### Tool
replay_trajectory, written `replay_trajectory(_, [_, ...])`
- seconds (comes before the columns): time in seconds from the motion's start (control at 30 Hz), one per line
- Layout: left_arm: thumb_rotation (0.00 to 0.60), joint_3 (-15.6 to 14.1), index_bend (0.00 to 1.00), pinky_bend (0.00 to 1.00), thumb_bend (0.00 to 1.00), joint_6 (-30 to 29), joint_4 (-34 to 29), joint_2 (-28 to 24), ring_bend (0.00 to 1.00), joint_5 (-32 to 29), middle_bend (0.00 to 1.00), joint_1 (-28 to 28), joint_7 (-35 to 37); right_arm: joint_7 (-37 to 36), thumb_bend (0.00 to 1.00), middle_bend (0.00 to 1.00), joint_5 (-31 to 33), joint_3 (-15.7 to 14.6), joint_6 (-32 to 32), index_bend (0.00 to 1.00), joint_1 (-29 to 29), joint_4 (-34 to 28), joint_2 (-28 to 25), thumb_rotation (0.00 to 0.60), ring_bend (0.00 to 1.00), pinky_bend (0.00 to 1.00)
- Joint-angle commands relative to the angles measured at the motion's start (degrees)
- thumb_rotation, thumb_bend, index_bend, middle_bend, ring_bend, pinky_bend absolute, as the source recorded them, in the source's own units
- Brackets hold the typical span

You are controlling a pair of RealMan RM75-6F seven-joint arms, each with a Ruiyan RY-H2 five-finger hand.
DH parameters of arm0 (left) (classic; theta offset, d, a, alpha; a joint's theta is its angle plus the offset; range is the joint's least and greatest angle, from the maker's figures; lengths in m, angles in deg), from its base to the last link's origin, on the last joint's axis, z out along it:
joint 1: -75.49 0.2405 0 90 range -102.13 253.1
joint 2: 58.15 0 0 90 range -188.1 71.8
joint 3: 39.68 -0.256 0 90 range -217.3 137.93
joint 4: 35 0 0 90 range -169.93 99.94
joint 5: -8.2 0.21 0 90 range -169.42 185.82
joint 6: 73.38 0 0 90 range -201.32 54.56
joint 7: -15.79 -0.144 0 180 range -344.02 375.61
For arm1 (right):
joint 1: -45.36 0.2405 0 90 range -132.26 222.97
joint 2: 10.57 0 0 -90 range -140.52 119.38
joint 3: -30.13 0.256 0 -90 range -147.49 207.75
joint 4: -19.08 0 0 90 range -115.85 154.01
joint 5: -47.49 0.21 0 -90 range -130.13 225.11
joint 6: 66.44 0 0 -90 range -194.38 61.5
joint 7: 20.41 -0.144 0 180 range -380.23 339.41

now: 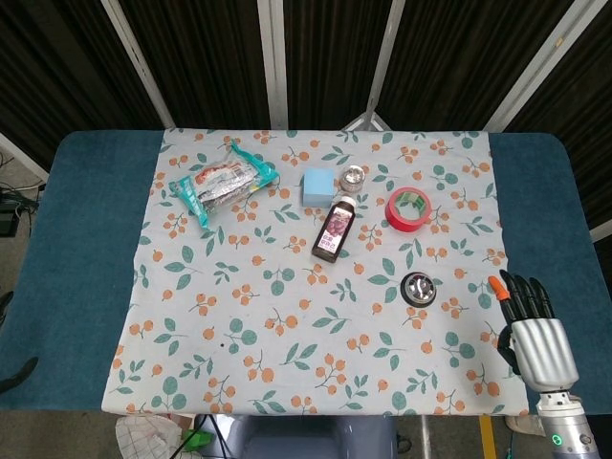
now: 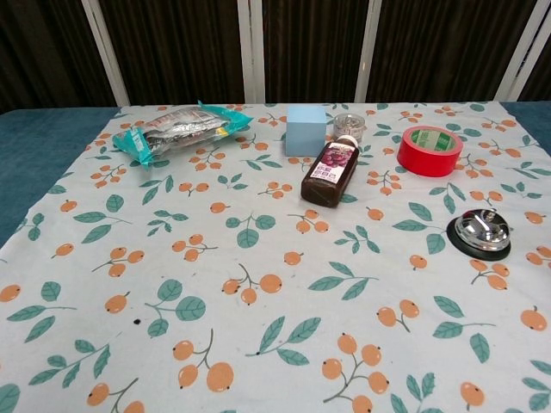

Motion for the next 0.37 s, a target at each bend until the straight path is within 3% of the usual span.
replay_trajectory(0.03, [0.6, -0.1, 0.07, 0.09, 0.29, -0.3, 0.1, 0.0, 0.0, 0.3, 0.0, 0.1, 0.1, -2.6, 0.96, 0.0, 2.5, 0.4, -0.3, 0.02, -0.8, 3.6, 0.7, 0.6, 0.0, 0.0])
replay_trajectory(0.37, [0.6, -0.1, 0.07, 0.09, 0.29, 0.6, 0.4, -0.1, 0.0, 0.3, 0.0, -0.4, 0.4, -5.0, 0.96, 0.0, 4.4, 1.0, -2.0, 0.02, -1.1, 5.1, -0.7, 0.6, 0.0, 0.0])
